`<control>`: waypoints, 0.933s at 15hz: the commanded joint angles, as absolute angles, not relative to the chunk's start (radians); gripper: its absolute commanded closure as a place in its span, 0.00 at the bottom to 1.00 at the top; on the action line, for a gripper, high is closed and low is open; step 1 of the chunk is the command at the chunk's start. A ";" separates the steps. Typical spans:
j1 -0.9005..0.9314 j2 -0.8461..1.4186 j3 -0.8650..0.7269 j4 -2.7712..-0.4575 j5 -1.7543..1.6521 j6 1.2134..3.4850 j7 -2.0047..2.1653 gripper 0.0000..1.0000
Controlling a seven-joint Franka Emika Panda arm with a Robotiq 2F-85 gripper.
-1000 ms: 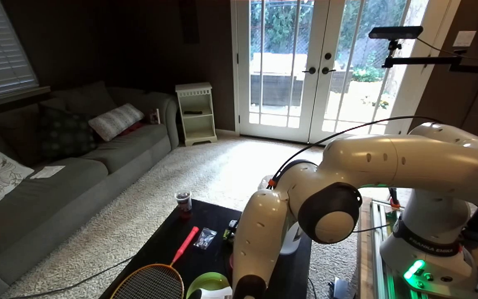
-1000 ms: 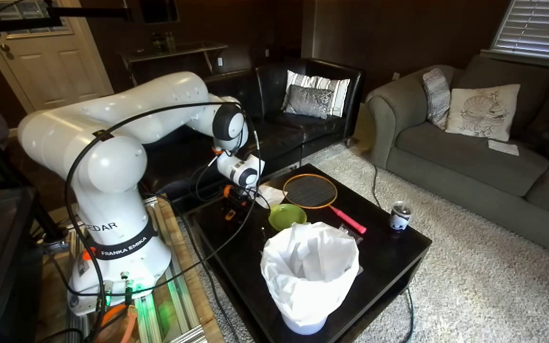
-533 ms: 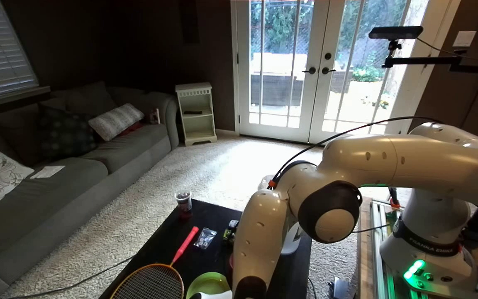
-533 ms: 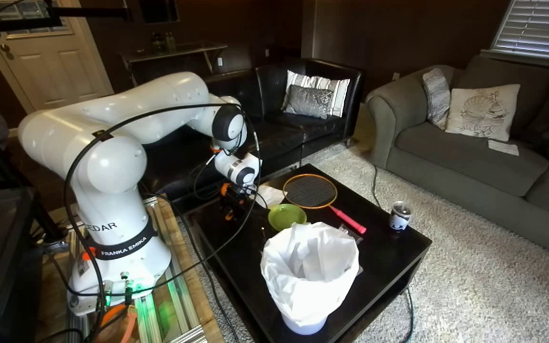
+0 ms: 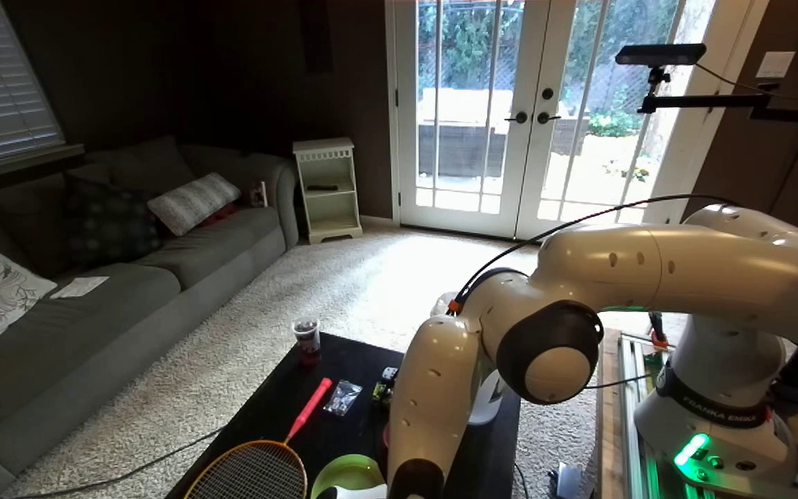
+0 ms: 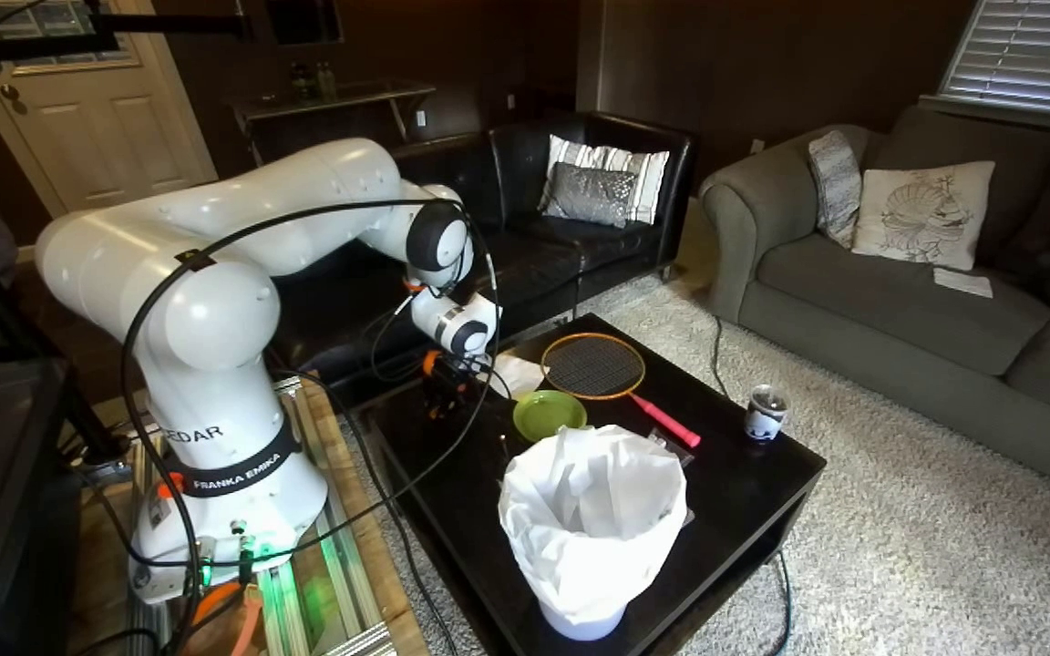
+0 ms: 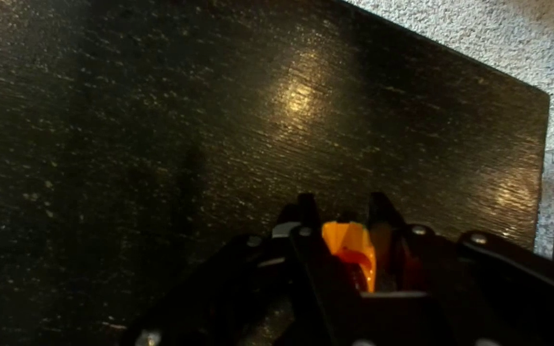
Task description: Pick up the orange object
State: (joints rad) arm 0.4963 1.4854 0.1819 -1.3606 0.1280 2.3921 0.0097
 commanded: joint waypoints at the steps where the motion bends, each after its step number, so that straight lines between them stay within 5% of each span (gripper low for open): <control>1: 0.498 1.485 0.171 -1.381 0.168 2.420 -0.028 0.88; 12: 0.495 1.508 0.144 -1.388 0.242 2.415 -0.004 0.89; 14: 0.507 1.485 0.111 -1.428 0.262 2.410 0.031 1.00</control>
